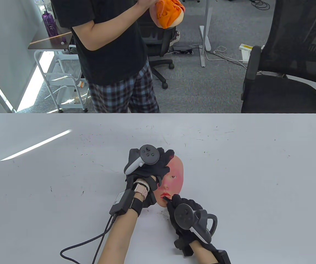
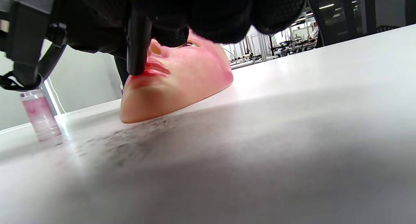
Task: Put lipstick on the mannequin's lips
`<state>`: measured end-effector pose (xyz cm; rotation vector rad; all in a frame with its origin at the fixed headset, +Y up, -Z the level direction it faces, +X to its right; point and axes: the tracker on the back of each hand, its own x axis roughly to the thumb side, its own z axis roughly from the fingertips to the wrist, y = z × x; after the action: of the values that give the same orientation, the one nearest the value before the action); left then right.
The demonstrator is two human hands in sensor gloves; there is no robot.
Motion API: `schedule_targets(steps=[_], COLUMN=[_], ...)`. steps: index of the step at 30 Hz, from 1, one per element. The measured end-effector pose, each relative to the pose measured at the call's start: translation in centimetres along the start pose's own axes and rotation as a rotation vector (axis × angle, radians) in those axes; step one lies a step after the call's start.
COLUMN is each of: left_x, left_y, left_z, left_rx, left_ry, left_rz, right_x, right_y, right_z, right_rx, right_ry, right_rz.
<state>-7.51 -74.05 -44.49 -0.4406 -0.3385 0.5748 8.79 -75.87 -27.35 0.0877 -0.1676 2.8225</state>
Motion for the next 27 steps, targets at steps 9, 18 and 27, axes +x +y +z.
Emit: schedule_targets(steps=[9, 18, 27], left_x=[0.0, 0.0, 0.0], left_y=[0.0, 0.0, 0.0], left_z=[0.0, 0.0, 0.0], left_rx=[-0.004, -0.004, -0.005], left_ry=[-0.002, -0.001, -0.001], left_rz=[0.004, 0.002, 0.004], right_x=[1.9, 1.1, 0.9], right_y=[0.7, -0.1, -0.1], right_z=[0.0, 0.3, 0.3], right_rx=[-0.006, -0.070, -0.047], right_ry=[-0.083, -0.024, -0.055], right_rz=[0.117, 0.137, 0.090])
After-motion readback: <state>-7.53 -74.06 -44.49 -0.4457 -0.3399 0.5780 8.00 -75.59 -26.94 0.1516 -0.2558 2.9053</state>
